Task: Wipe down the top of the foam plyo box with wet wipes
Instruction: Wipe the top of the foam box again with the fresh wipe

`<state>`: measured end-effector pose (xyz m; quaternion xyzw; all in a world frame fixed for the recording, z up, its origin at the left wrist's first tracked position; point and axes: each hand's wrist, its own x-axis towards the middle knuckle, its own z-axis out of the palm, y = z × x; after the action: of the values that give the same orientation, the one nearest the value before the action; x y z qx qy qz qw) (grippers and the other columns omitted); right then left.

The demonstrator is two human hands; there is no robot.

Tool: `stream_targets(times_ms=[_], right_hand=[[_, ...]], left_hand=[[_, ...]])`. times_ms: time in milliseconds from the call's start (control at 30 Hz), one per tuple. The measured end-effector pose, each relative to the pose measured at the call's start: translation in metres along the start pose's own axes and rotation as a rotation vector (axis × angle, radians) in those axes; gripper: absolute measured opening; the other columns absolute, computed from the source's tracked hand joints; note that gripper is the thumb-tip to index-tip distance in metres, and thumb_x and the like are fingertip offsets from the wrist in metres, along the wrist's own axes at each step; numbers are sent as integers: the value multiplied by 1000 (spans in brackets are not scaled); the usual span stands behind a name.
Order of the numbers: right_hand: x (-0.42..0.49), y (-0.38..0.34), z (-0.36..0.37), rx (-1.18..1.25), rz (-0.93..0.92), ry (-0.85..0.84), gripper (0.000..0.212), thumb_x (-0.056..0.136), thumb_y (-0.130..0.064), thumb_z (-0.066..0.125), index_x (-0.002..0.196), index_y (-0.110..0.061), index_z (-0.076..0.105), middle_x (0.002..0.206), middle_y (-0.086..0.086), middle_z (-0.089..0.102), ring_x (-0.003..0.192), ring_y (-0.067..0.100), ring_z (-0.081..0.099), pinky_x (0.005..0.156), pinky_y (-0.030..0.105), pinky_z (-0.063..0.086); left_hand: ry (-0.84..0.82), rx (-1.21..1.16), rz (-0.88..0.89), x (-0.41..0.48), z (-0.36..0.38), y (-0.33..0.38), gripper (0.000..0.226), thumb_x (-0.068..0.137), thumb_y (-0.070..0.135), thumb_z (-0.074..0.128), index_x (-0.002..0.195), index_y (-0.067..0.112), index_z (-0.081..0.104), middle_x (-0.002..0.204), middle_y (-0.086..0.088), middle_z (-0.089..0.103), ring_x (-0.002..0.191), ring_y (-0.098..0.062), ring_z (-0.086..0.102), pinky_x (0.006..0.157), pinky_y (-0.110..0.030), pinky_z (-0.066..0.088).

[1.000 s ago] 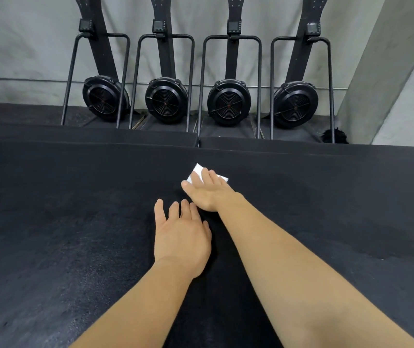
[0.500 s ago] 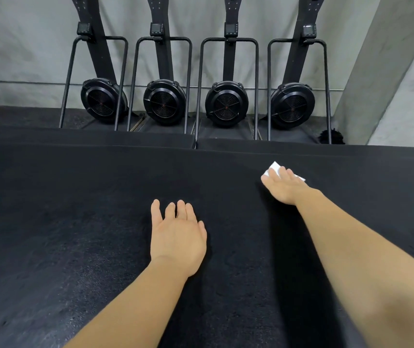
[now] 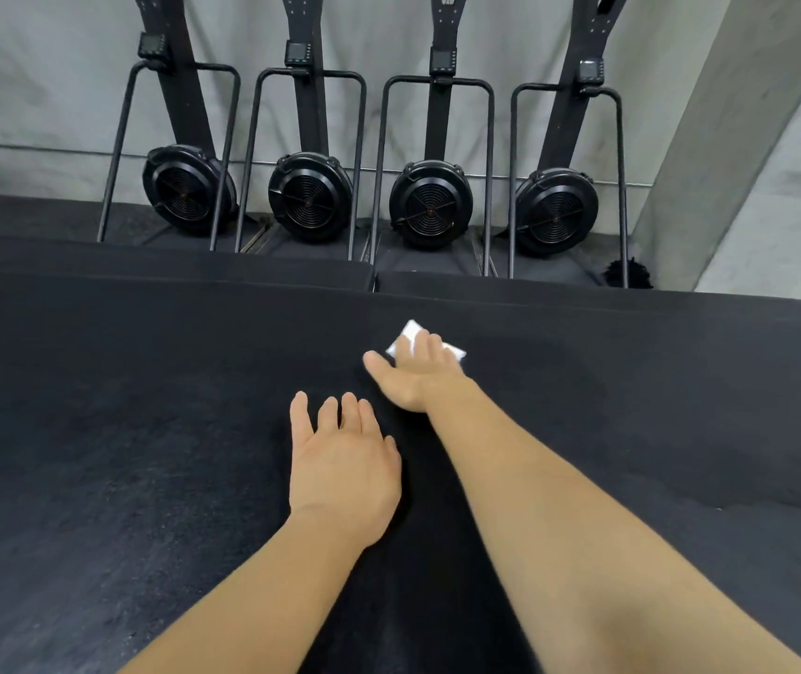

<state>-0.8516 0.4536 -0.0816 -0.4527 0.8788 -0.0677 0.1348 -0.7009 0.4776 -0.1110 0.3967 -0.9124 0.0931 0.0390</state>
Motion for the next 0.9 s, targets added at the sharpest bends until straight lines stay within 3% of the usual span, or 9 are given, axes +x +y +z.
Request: stream_targets(times_ms=[67, 133, 200, 267, 367, 500, 600, 733, 900], right_hand=[[-1, -13, 2, 39, -85, -62, 76, 98, -64, 18, 157, -17, 16, 163, 10, 11, 149, 25, 7, 118, 41, 12], [0, -14, 0, 81, -144, -129, 72, 100, -60, 16, 159, -21, 7, 166, 4, -5, 152, 22, -7, 120, 42, 4], [6, 0, -4, 95, -185, -131, 64, 102, -55, 17, 157, -24, 15, 165, 2, 5, 150, 21, 2, 118, 42, 10], [14, 24, -10, 94, -173, -84, 57, 101, -51, 19, 150, -24, 29, 154, 3, 23, 141, 23, 20, 113, 42, 21], [27, 71, -20, 60, -97, -33, 54, 100, -48, 19, 145, -21, 34, 149, 7, 28, 136, 27, 25, 113, 46, 25], [36, 126, -32, 30, 16, -8, 59, 105, -45, 18, 156, -15, 22, 162, 15, 13, 148, 32, 12, 120, 49, 13], [36, 158, -43, 9, 81, 25, 51, 102, -40, 19, 145, -17, 33, 145, 9, 30, 134, 27, 25, 113, 43, 24], [38, 175, -52, 27, 163, 30, 52, 102, -42, 20, 145, -17, 33, 146, 5, 31, 135, 23, 25, 114, 41, 22], [47, 151, -42, -19, 251, 72, 70, 102, -54, 17, 156, -10, 18, 159, 11, 20, 145, 27, 16, 119, 40, 14]], left_hand=[[11, 12, 12, 1, -5, -3, 61, 98, 43, 13, 146, 12, 36, 146, -2, 45, 136, -25, 35, 113, -54, -12], [53, 50, 36, 6, -11, -7, 57, 94, 45, 13, 118, 20, 58, 110, 8, 61, 112, -19, 51, 113, -54, -10], [92, 96, 34, 15, -19, -10, 50, 90, 46, 13, 83, 26, 58, 77, 13, 54, 88, -14, 51, 114, -53, -7], [120, 112, 23, 28, -24, -9, 46, 91, 44, 16, 69, 25, 52, 66, 12, 49, 81, -13, 48, 113, -51, -6], [114, 100, 51, 55, -24, -3, 42, 96, 40, 18, 77, 24, 52, 81, 11, 54, 95, -16, 51, 114, -50, -6], [50, 74, 72, 88, -16, 11, 48, 99, 42, 17, 114, 20, 58, 131, 2, 53, 121, -20, 47, 115, -49, -2], [26, 85, 52, 104, -8, 13, 57, 100, 49, 13, 139, 19, 43, 148, -3, 41, 136, -23, 36, 116, -50, -2], [2, 77, 20, 115, 6, 8, 68, 97, 54, 3, 152, 19, 21, 157, -5, 26, 146, -25, 21, 116, -52, -5], [27, 60, 17, 114, 17, 9, 70, 94, 50, -3, 152, 18, 19, 158, -4, 25, 146, -25, 18, 115, -53, -6]])
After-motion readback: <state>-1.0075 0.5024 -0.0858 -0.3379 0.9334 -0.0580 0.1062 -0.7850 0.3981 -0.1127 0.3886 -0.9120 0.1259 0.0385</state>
